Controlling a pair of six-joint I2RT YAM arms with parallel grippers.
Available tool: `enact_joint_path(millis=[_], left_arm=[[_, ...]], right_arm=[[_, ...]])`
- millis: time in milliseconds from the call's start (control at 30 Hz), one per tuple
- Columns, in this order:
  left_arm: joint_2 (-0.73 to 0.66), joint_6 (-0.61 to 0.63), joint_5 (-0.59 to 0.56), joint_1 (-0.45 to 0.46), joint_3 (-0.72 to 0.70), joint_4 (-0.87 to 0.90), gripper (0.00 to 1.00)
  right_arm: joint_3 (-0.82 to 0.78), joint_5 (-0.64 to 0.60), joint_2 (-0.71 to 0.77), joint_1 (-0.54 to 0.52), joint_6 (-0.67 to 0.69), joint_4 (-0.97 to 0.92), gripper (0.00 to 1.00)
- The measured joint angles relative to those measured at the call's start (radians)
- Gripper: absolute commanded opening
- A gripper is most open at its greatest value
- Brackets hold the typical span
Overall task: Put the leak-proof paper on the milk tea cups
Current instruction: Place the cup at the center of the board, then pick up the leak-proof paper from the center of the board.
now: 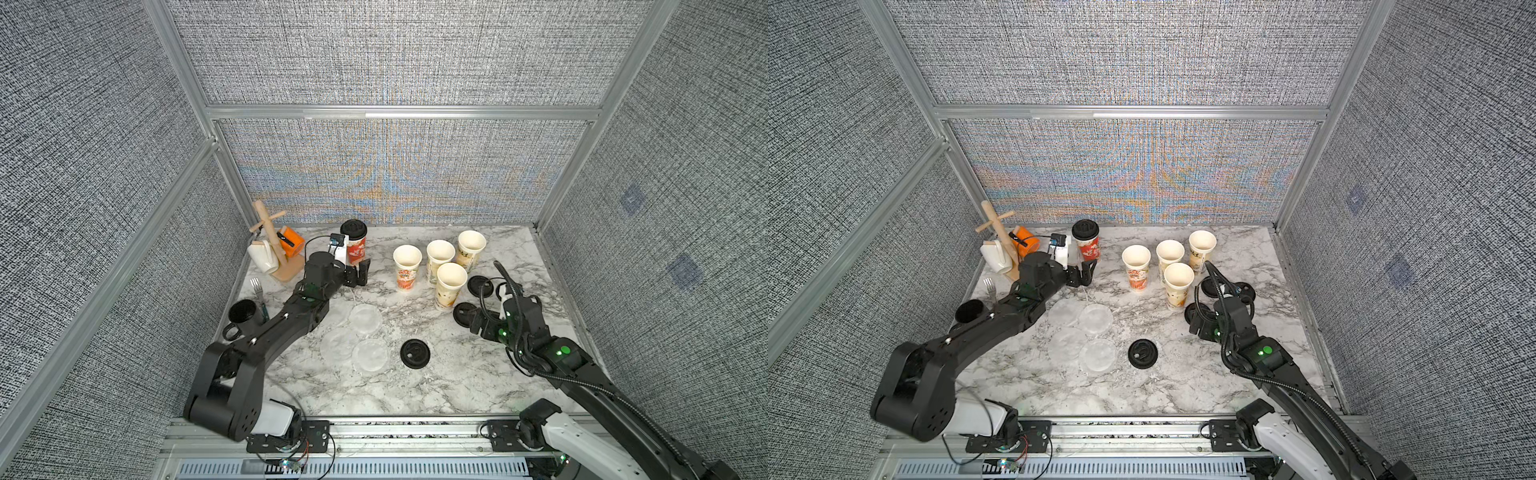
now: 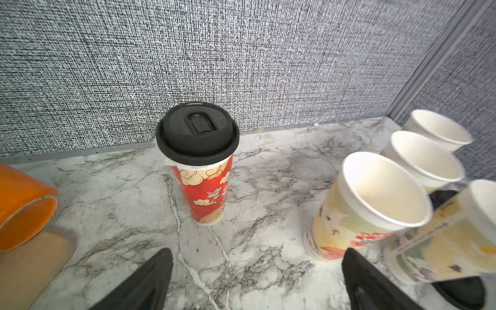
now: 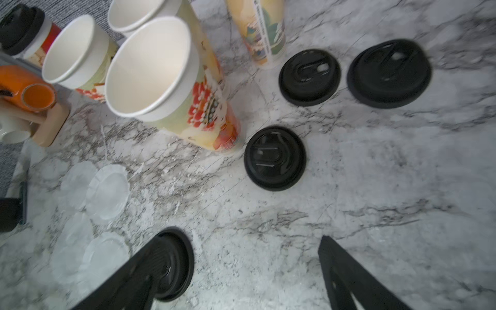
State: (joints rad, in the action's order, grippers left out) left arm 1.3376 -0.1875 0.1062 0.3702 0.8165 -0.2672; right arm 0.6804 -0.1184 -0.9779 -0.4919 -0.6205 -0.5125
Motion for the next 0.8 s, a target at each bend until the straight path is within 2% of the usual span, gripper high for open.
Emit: enact_joint_path(millis=[67, 233, 333, 433, 500, 600, 800], left_arm=[[-0.071, -0.031, 0.000, 0.000, 0.023, 0.119, 0.99], [-0.204, -0.151, 0.002, 0.000, 0.056, 0.464, 0.98], [-0.258, -0.239, 0.017, 0.000, 0.062, 0.664, 0.92], [-0.280, -0.291, 0.025, -0.014, 0.093, 0.847, 0.84], [-0.252, -0.304, 0.024, -0.047, 0.129, 0.937, 0.74], [-0.143, -0.306, 0.036, -0.110, 0.151, 1.018, 0.68], [0.168, -0.274, 0.055, -0.215, 0.235, 1.140, 0.57]], right_arm=[[0.038, 0.013, -0.034, -0.055, -0.008, -0.028, 0.89], [0.151, 0.037, -0.168, -0.275, -0.023, -0.090, 0.88], [0.198, 0.034, -0.241, -0.368, -0.035, -0.093, 0.88], [0.211, 0.042, -0.286, -0.400, -0.035, -0.085, 0.87], [0.214, 0.048, -0.304, -0.405, -0.032, -0.078, 0.87], [0.223, 0.057, -0.318, -0.406, -0.008, -0.070, 0.86], [0.220, 0.076, -0.306, -0.402, 0.057, -0.050, 0.86]])
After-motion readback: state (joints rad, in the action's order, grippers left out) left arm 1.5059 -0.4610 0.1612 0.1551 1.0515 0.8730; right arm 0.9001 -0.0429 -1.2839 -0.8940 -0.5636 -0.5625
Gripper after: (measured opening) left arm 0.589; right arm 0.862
